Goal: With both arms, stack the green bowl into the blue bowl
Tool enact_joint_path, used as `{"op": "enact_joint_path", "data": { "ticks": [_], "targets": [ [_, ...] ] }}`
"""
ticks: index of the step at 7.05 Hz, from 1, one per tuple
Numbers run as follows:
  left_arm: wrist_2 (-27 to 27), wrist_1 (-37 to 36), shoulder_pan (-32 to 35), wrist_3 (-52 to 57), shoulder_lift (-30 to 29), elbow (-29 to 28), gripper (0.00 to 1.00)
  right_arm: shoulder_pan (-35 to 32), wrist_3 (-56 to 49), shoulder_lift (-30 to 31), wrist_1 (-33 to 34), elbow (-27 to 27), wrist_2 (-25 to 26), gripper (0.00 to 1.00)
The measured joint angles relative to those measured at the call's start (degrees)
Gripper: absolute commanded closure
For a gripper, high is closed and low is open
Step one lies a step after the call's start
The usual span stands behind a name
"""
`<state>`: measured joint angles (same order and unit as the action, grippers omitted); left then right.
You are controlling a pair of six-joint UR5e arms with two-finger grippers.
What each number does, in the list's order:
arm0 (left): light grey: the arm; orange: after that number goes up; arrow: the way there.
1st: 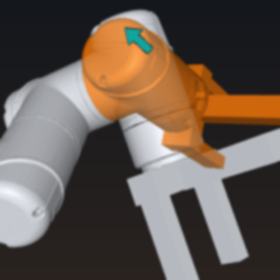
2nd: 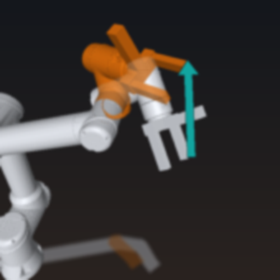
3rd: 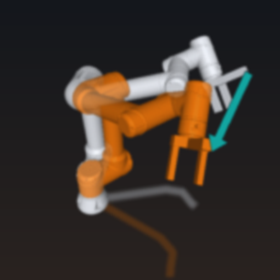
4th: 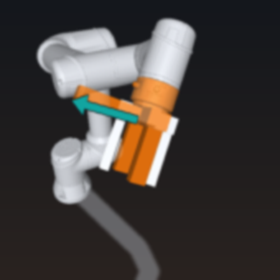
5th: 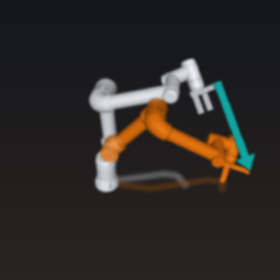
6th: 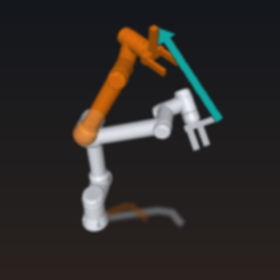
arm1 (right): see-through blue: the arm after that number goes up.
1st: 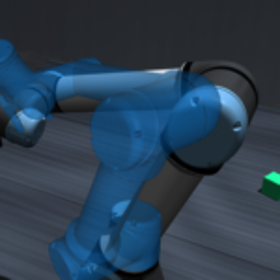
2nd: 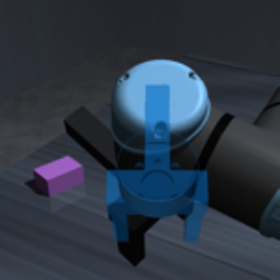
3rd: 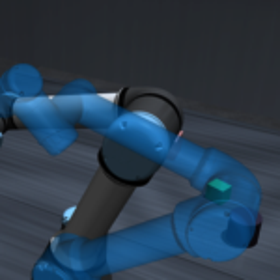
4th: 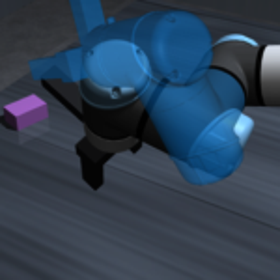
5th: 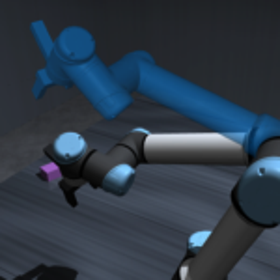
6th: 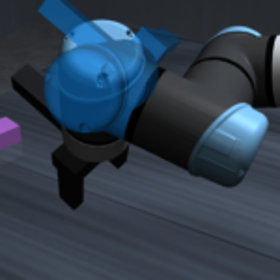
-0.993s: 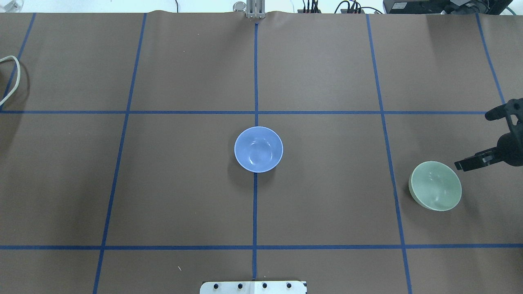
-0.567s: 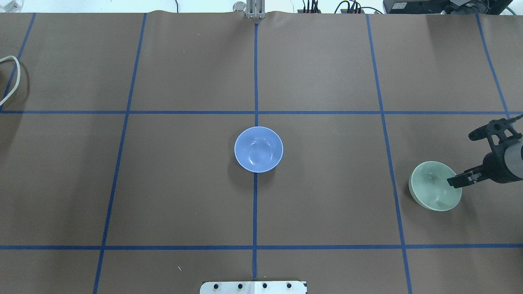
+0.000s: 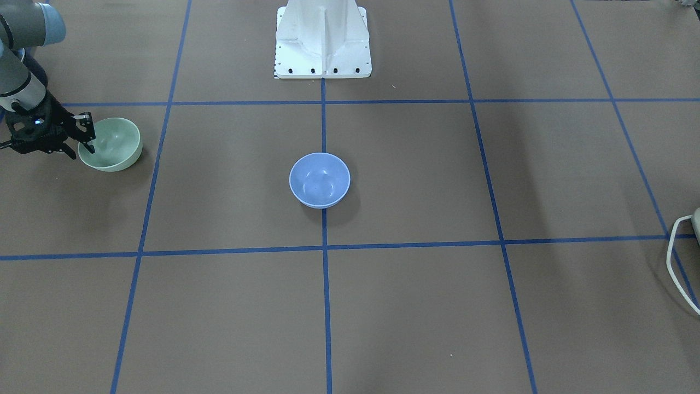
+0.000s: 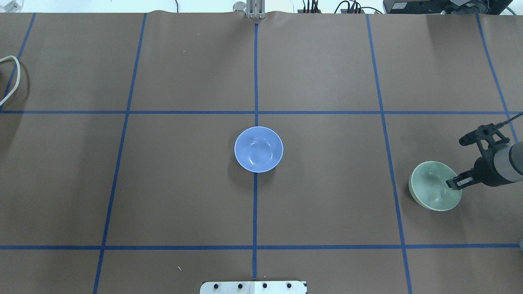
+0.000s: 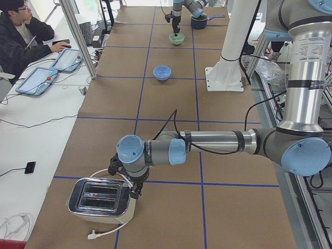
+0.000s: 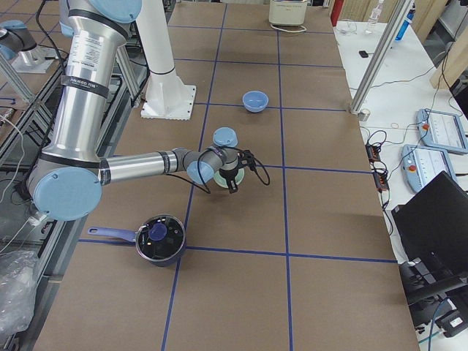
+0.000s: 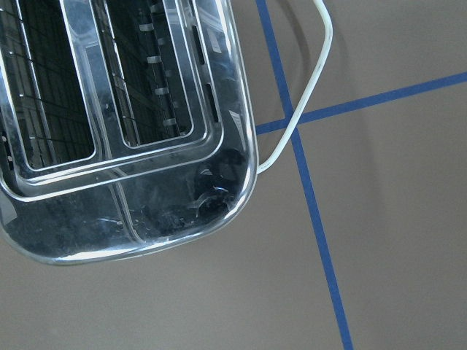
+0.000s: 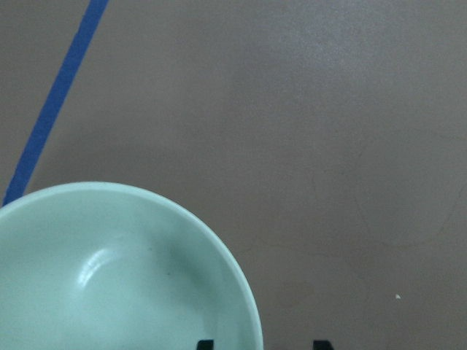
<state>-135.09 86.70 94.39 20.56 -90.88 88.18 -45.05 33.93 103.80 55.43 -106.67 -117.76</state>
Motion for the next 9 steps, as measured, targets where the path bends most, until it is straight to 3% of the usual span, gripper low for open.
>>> {"op": "enact_joint_path", "data": {
  "ticks": [4,6,9],
  "targets": [
    [-0.1,0.1,-0.1,-0.3,0.8,0.2,0.02,-7.6,1.0,-3.7,0.2,-0.3,-10.7,1.0],
    [-0.1,0.1,-0.1,-1.1,0.8,0.3,0.02,-10.6,9.7,-11.3,0.6,-0.1,-14.5,1.0],
    [-0.4,0.0,0.0,-10.7,3.5,5.5,0.02,-8.5,26.7,-26.5,8.1,-0.2,-13.0,1.0]
  ]
}}
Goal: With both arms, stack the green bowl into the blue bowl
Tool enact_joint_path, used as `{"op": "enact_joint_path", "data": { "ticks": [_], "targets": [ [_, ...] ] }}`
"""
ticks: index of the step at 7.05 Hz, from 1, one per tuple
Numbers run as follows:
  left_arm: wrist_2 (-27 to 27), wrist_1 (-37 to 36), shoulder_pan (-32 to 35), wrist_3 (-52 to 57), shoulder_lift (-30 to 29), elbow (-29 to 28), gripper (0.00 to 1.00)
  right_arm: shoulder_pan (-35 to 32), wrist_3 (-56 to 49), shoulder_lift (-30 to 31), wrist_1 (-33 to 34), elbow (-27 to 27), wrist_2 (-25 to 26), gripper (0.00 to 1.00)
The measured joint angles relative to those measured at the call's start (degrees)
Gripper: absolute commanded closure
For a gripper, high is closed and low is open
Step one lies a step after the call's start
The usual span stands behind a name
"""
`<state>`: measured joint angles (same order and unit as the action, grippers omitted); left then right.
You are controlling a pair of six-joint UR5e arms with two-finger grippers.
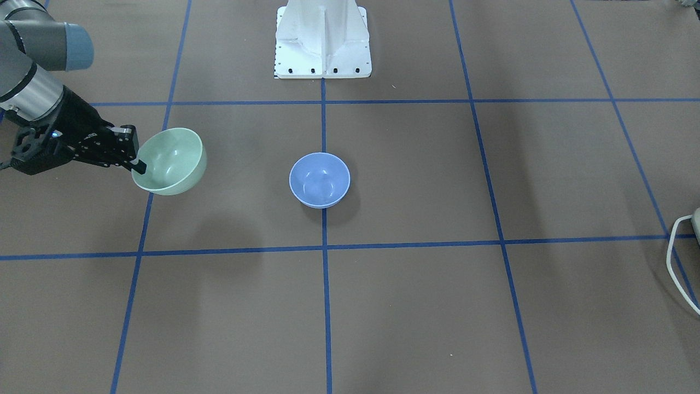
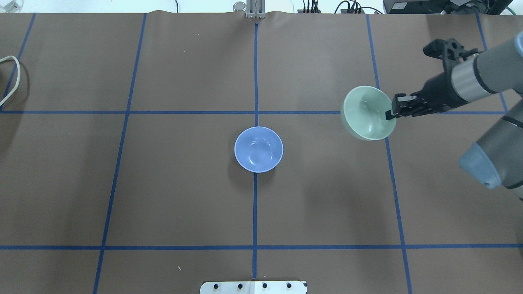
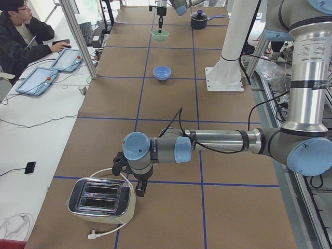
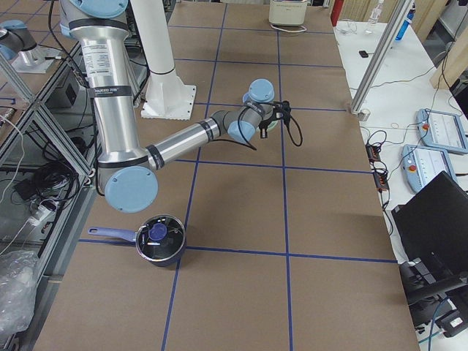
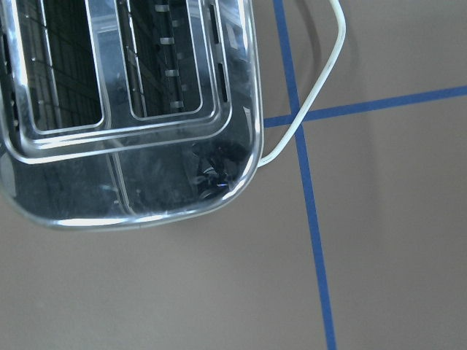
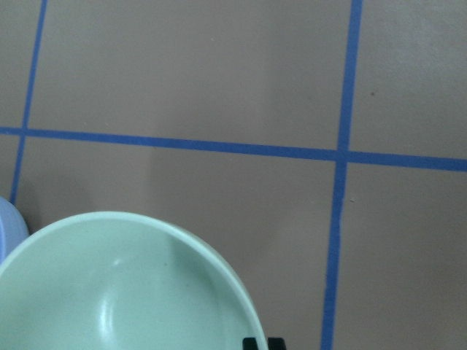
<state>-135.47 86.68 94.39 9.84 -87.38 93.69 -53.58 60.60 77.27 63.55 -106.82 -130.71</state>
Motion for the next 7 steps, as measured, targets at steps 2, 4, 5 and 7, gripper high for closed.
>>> {"op": "enact_joint_path", "data": {
  "ticks": [2,4,5,7],
  "targets": [
    [-0.1,0.0,0.0,-3.1,2.6,3.4,0.02,7.3,6.4,-11.6,12.8,-0.2,8.8,1.0],
    [-0.1,0.0,-0.1,-3.6,3.0,3.8,0.02,16.1,13.6,-18.7,18.9,0.9,17.7,1.0],
    [-0.1,0.0,-0.1,-3.6,3.1,3.8,0.02,19.2,17.5,-20.8,19.6,2.2,20.3,1.0],
    [-0.1,0.0,-0.1,-3.6,3.1,3.6,0.02,22.1,21.4,-23.5,19.7,6.1,22.2,1.0]
  ]
}}
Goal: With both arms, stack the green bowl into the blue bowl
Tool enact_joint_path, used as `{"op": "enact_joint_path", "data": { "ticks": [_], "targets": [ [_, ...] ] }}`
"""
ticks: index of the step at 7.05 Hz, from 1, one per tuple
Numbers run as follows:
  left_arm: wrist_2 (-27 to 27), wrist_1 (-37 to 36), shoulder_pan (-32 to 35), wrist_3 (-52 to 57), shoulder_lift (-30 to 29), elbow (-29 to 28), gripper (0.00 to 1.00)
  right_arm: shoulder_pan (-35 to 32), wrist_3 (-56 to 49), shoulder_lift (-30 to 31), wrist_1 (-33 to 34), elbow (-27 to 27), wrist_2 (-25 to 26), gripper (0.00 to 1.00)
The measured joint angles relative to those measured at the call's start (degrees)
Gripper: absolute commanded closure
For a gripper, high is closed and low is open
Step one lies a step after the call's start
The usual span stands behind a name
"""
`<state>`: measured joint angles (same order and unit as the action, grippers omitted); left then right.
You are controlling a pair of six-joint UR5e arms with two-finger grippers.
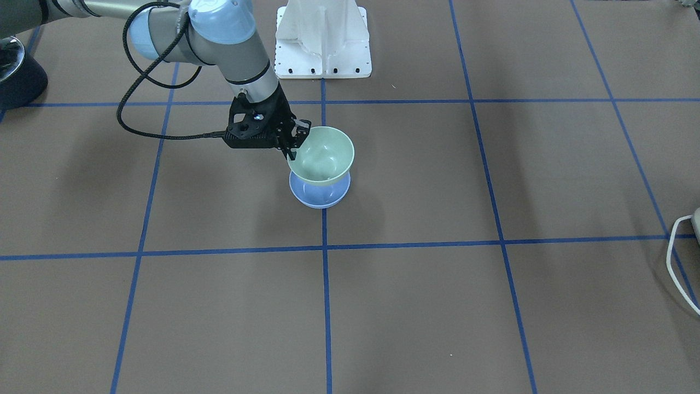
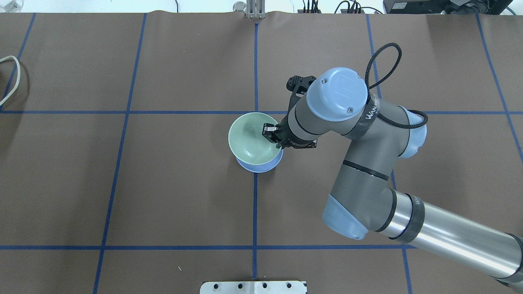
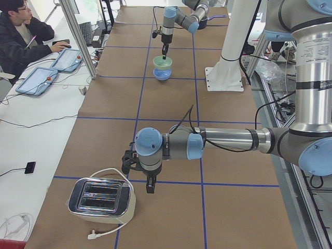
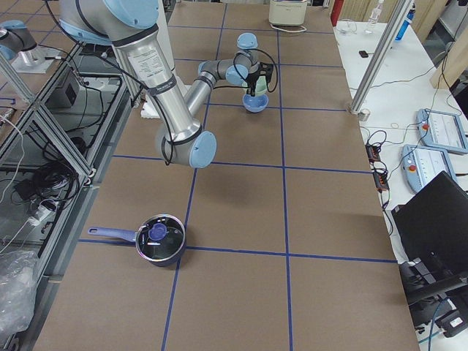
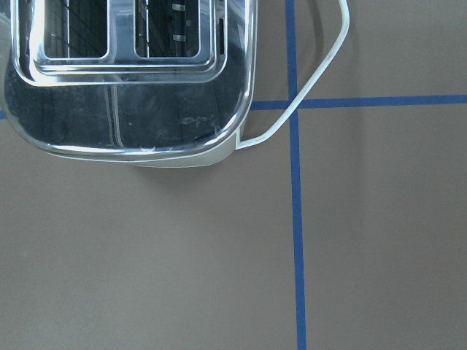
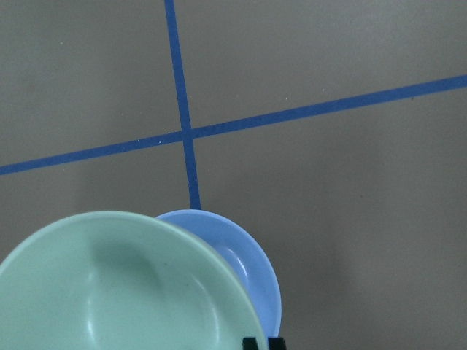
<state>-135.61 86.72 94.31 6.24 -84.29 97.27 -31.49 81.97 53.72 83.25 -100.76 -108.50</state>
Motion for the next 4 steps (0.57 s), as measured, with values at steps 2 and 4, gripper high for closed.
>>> {"op": "enact_joint_path", "data": {
  "ticks": [2,4],
  "targets": [
    [0.0,0.0,0.0,0.0,0.0,-0.1,0.02,0.6,0.3,-1.0,-0.4,2.7,1.5,1.0],
    [0.0,0.0,-0.1,0.0,0.0,-0.3,0.02,1.2,0.0,-1.2,-0.4,4.3,1.9,1.0]
  ]
}}
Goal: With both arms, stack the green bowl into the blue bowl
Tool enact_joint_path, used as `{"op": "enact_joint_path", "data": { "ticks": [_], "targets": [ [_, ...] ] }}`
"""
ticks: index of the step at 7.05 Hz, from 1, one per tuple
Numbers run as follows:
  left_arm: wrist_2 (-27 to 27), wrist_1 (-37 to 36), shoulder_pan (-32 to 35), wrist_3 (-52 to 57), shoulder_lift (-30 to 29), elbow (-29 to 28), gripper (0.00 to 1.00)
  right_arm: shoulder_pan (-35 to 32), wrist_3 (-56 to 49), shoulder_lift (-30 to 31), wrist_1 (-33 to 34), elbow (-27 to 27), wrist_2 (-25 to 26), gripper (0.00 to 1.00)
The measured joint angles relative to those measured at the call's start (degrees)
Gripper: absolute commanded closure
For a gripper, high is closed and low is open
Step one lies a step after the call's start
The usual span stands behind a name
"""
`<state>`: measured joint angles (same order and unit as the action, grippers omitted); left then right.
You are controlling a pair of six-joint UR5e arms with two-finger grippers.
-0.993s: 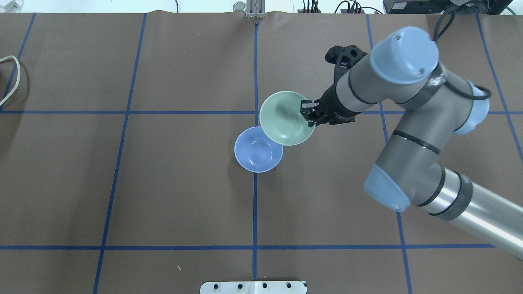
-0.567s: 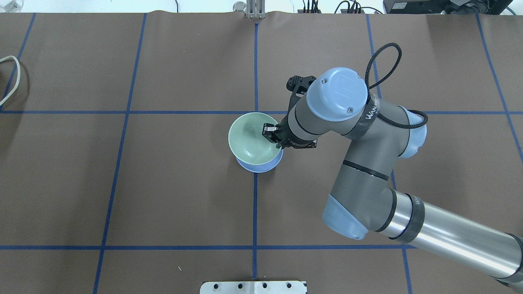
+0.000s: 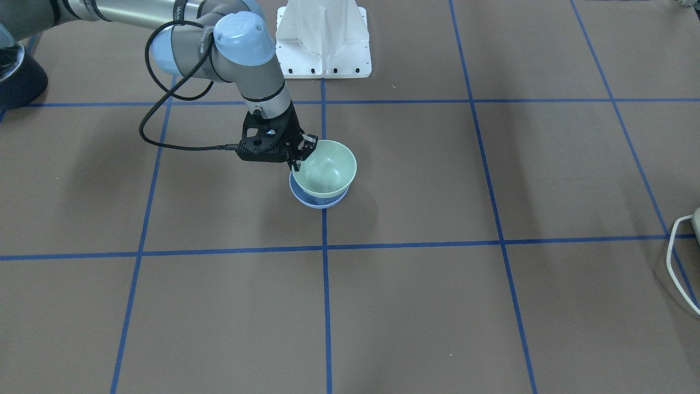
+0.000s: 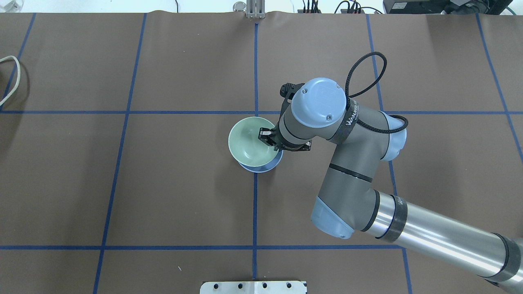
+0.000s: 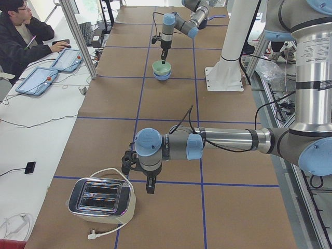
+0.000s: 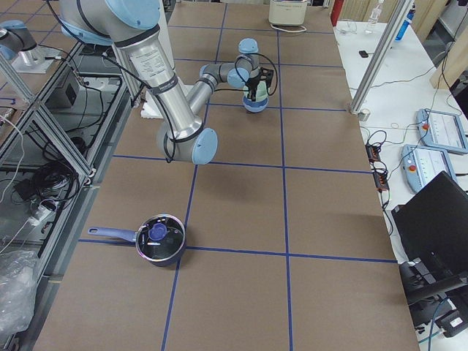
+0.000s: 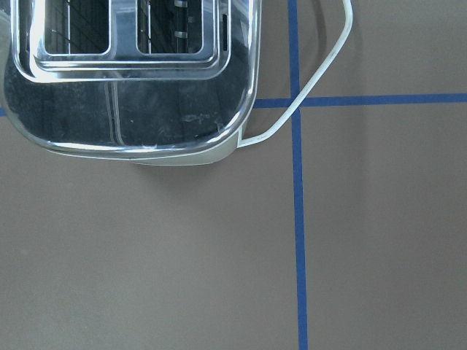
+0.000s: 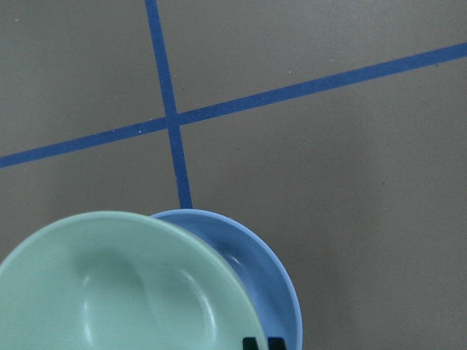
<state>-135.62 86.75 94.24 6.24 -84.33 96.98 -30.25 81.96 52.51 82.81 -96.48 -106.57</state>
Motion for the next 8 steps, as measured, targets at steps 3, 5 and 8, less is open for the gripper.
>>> {"op": "enact_joint_path", "data": {
  "ticks": [3,5,8],
  "targets": [
    [0.0,0.0,0.0,0.0,0.0,-0.3,0.02,0.5,-2.0,0.2,0.0,1.4,0.3,0.99],
    [0.0,0.1,0.0,0.0,0.0,-0.3,0.02,0.5,-3.4,0.5,-0.1,1.6,0.3,0.94],
    [0.0,0.1,0.0,0.1,0.0,-0.3,0.02,0.5,-3.3,0.3,-0.3,1.6,0.2,0.93]
  ]
}}
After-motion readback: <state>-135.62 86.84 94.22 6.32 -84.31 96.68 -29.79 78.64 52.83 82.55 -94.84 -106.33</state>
